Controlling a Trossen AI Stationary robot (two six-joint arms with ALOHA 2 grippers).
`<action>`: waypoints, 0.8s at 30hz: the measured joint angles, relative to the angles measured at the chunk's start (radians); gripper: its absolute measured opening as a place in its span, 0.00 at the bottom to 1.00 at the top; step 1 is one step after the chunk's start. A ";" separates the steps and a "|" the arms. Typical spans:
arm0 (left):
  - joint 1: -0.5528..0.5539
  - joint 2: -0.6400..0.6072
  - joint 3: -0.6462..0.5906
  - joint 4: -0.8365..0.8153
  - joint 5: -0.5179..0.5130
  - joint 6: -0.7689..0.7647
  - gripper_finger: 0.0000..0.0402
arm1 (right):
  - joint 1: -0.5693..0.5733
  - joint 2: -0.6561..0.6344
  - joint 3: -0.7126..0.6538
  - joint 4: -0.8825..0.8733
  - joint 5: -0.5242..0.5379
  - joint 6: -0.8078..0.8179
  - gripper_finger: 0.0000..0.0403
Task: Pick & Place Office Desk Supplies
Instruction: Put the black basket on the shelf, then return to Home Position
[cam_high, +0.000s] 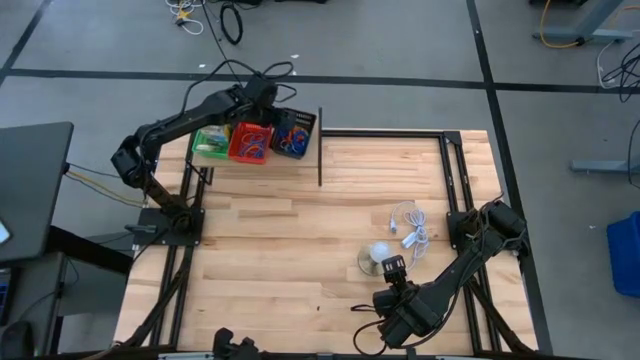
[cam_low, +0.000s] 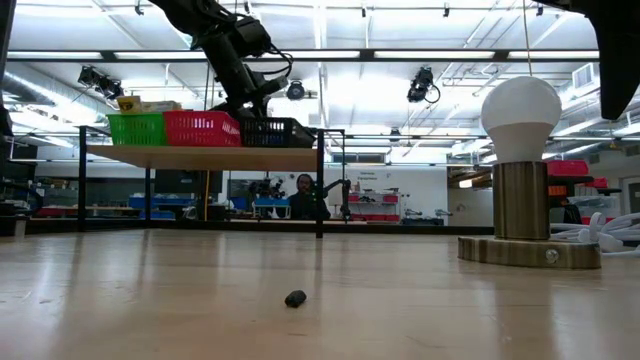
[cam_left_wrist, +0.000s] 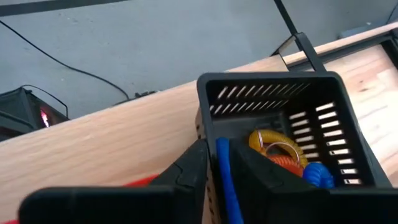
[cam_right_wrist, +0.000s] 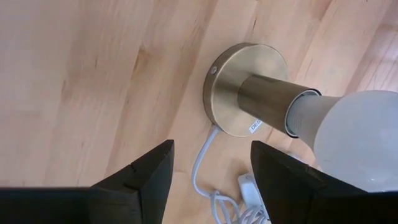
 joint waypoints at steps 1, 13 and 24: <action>0.000 0.000 0.000 0.000 0.004 0.000 0.19 | 0.000 0.000 0.000 0.000 0.000 0.000 0.55; -0.002 0.000 0.000 0.051 0.064 0.058 0.37 | 0.000 0.000 0.000 0.000 -0.011 -0.008 0.55; -0.027 -0.053 0.000 0.159 0.225 0.319 0.55 | 0.000 0.000 0.000 0.081 0.045 -0.082 0.55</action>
